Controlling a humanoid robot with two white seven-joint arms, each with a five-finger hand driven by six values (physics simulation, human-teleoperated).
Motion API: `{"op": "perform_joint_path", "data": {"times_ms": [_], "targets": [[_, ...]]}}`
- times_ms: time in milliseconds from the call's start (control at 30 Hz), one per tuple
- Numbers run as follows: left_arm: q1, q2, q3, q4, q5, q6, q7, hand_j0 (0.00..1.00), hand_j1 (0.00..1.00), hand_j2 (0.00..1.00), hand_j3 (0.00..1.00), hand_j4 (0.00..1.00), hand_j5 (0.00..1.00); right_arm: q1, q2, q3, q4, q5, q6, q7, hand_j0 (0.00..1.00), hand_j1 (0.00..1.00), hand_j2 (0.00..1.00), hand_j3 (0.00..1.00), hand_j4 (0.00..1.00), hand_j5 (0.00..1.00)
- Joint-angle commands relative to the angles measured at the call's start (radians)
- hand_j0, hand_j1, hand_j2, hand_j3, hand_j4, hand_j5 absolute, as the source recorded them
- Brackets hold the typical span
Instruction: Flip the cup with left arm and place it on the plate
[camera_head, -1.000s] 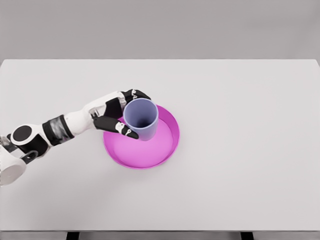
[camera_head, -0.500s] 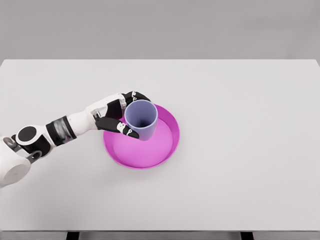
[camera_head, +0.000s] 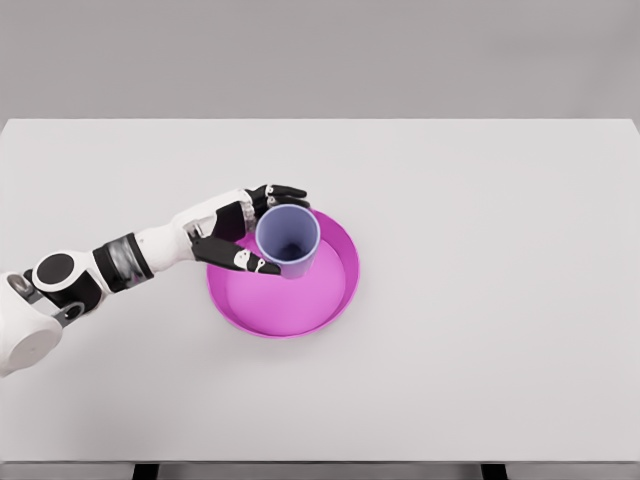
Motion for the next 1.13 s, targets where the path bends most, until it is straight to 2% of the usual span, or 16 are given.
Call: {"op": "perform_joint_path", "data": {"times_ms": [0,133,367,400,433,567,633,700,767,900,967,1033,1100], "targets": [[0.0,0.0,0.001,-0.002,0.003,0.0,0.0,0.92,0.92,0.92,0.92,0.92,0.92,0.0,0.0,0.0,0.0,0.0,0.0,0.001,1.0,1.0,1.0,1.0,1.0,1.0],[0.0,0.0,0.0,-0.002,-0.01,0.0,0.0,1.0,1.0,1.0,1.0,1.0,1.0,0.0,0.0,0.0,0.0,0.0,0.0,-0.001,1.0,1.0,1.0,1.0,1.0,1.0],[0.015,0.013,0.008,-0.001,-0.026,-0.015,0.0,1.0,1.0,1.0,1.0,1.0,1.0,0.0,0.0,0.0,0.0,0.0,0.0,0.001,1.0,1.0,1.0,1.0,1.0,1.0],[0.012,0.016,0.014,-0.001,-0.023,-0.017,0.0,1.0,1.0,1.0,1.0,1.0,1.0,0.0,0.0,0.0,0.0,0.0,0.0,-0.001,1.0,1.0,1.0,1.0,1.0,1.0],[0.012,0.025,0.049,-0.002,-0.018,-0.017,-0.008,1.0,1.0,1.0,1.0,1.0,1.0,0.0,0.0,0.0,0.0,0.0,0.0,-0.001,1.0,1.0,1.0,1.0,1.0,1.0],[0.009,0.106,0.101,-0.011,-0.004,-0.043,-0.01,1.0,1.0,1.0,1.0,1.0,1.0,0.0,0.0,0.0,0.0,0.0,0.0,-0.001,1.0,1.0,1.0,1.0,1.0,1.0],[0.005,0.132,0.103,-0.019,0.011,-0.078,-0.011,1.0,1.0,1.0,1.0,1.0,1.0,0.0,0.0,0.0,0.0,0.0,0.0,0.001,1.0,1.0,1.0,1.0,1.0,1.0],[0.003,0.198,0.104,-0.06,0.037,-0.089,-0.011,1.0,1.0,1.0,1.0,1.0,1.0,0.0,0.0,0.0,0.0,0.0,0.0,-0.001,1.0,1.0,1.0,1.0,1.0,1.0],[0.009,0.312,0.129,-0.134,0.043,-0.089,-0.014,1.0,1.0,1.0,1.0,1.0,1.0,0.0,0.0,0.0,0.0,0.0,0.0,0.001,1.0,1.0,1.0,1.0,1.0,1.0],[0.028,0.437,0.136,-0.148,0.033,-0.107,-0.068,1.0,1.0,1.0,1.0,1.0,1.0,0.0,0.0,0.0,0.0,0.0,0.0,0.001,1.0,1.0,1.0,1.0,1.0,1.0],[0.055,0.48,0.153,-0.146,0.014,-0.146,-0.082,1.0,1.0,1.0,1.0,1.0,1.0,0.0,0.0,0.0,0.0,0.0,0.0,-0.001,1.0,1.0,1.0,1.0,1.0,1.0],[0.089,0.482,0.161,-0.146,0.011,-0.17,-0.082,1.0,1.0,1.0,1.0,1.0,1.0,0.0,0.0,0.0,0.0,0.0,0.0,-0.001,1.0,1.0,1.0,1.0,1.0,1.0],[0.092,0.467,0.189,-0.145,-0.021,-0.183,-0.083,1.0,1.0,1.0,1.0,1.0,1.0,0.0,0.0,0.0,0.0,0.0,0.0,-0.001,1.0,1.0,1.0,1.0,1.0,1.0]]}}
